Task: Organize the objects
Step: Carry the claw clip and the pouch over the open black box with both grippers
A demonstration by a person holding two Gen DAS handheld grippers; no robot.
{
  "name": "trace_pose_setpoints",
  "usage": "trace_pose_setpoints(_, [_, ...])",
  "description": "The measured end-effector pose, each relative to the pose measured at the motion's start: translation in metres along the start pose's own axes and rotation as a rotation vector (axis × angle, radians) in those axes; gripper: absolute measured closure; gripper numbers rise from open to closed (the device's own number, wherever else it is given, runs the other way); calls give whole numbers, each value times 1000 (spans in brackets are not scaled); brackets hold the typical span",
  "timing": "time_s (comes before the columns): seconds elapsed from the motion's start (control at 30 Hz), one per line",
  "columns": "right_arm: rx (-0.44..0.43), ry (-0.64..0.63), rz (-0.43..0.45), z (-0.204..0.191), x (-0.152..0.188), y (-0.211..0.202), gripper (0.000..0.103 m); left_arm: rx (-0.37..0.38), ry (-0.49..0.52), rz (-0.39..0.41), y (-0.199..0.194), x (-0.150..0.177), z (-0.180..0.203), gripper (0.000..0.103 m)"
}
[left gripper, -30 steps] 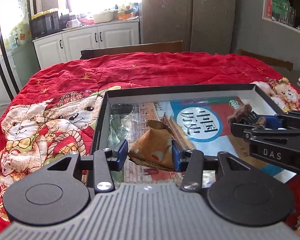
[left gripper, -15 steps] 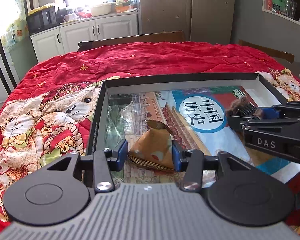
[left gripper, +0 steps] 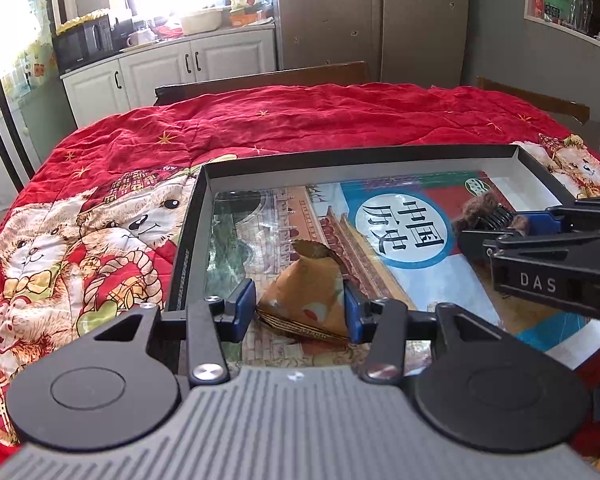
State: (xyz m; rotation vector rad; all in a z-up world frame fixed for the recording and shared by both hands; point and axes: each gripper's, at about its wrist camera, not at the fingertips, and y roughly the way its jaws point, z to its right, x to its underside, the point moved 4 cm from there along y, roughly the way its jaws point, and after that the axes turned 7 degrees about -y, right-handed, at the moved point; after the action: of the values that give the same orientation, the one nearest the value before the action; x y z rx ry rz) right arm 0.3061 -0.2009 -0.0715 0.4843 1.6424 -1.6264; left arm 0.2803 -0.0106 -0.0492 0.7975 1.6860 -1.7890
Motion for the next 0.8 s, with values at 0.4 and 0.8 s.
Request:
trace_pose_setpoints(0.4, [-9,2,-36,3,-8,12,67,-8,16,13,0,2,2,53])
trace_pose_setpoints(0.8, [-12,-3,-51,3,-9,14,66,-8,13,14,-1,3,2,53])
